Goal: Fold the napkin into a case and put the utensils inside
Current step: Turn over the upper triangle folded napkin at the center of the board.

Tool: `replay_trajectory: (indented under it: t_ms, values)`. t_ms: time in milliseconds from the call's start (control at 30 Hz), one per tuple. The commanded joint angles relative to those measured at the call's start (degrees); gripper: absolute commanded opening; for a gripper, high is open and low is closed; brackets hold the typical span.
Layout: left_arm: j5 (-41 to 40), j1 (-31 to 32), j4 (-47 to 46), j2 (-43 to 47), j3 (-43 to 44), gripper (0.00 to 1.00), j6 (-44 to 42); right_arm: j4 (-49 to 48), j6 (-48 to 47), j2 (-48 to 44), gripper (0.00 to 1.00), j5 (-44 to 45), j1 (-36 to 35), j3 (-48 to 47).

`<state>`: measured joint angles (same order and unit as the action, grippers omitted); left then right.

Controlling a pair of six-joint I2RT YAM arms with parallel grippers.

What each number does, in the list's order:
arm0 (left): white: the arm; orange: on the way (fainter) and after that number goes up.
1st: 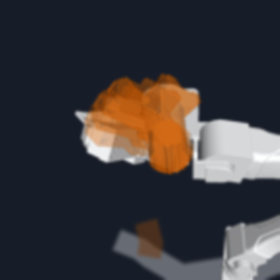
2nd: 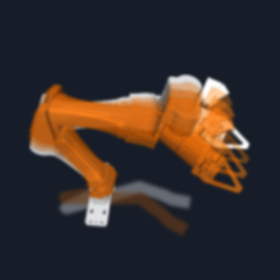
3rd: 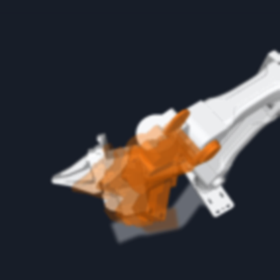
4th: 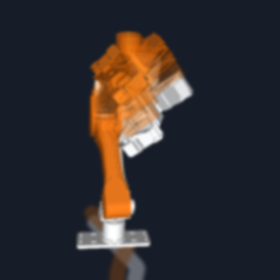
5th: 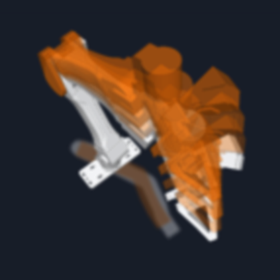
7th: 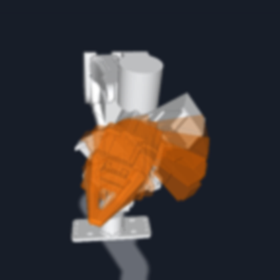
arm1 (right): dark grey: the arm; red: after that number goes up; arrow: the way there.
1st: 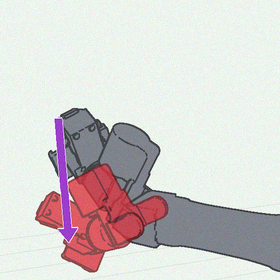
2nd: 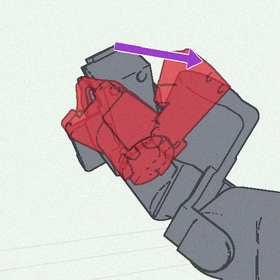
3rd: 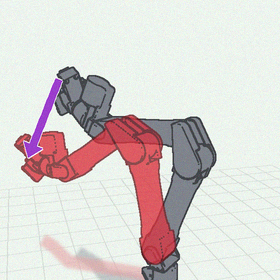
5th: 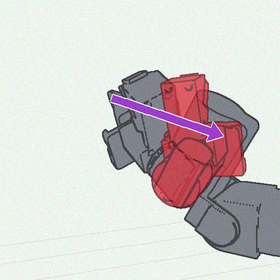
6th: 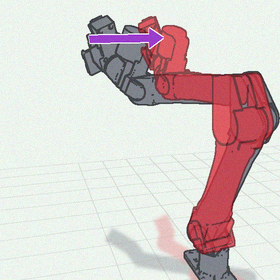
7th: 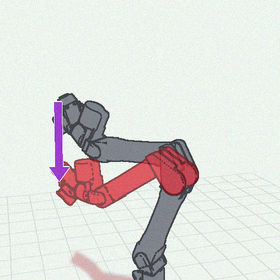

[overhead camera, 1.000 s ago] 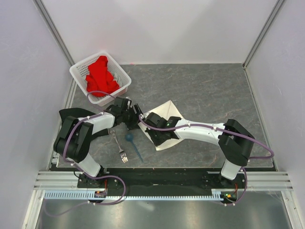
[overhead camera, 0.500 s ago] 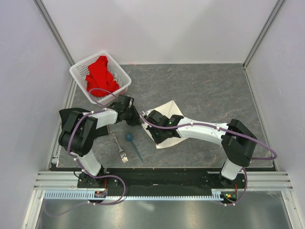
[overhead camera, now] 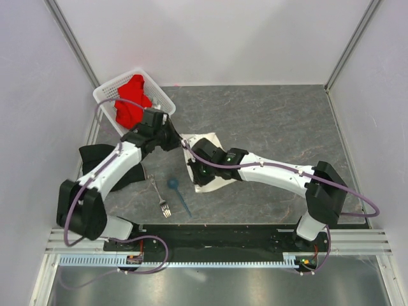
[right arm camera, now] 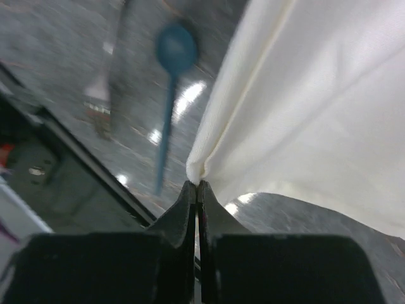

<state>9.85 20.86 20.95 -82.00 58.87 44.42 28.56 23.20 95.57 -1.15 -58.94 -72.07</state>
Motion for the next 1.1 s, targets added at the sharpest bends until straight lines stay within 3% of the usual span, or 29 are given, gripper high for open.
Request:
replay_trajectory:
  t_ms: [0,133,233,400,500,600,733,1000,1067]
  values:
    - [-8.43,-2.32,6.02,9.91,8.35,0.02,-3.90,-5.42,3.16,1.01,0.00,-11.58,-3.37,-10.53]
    - [-11.34,-2.32,7.88,13.26,14.94,0.02,-4.70,-12.72,7.29,-0.03,0.00,-21.34,-3.47,-12.66]
    - [-11.60,-1.01,7.35,9.59,18.81,0.02,-4.79,-19.83,10.18,-4.06,0.00,-27.31,-0.84,-7.58]
    - [-15.91,8.13,1.39,-2.53,21.55,0.02,-3.65,-39.12,19.15,-10.74,0.00,-38.28,9.70,15.17]
    - [-17.22,13.05,-2.12,-14.21,24.70,0.02,-3.11,-50.31,22.77,-12.50,0.00,-42.61,17.08,29.33]
    - [-18.20,16.48,-4.85,-25.64,29.97,0.02,-3.73,-53.25,20.85,-13.65,0.00,-44.99,24.47,39.53]
    - [-17.76,19.56,-8.28,-35.50,37.08,0.02,-2.94,-50.81,16.10,-15.15,0.00,-47.63,35.00,48.07]
    - [-15.65,23.78,-8.82,-44.82,45.54,0.02,-2.76,-32.99,10.03,-19.72,0.00,-40.35,42.67,51.51]
    - [-13.81,23.96,-8.73,-45.18,45.98,0.17,-3.20,-28.66,8.97,-20.42,0.02,-36.41,43.64,50.28]
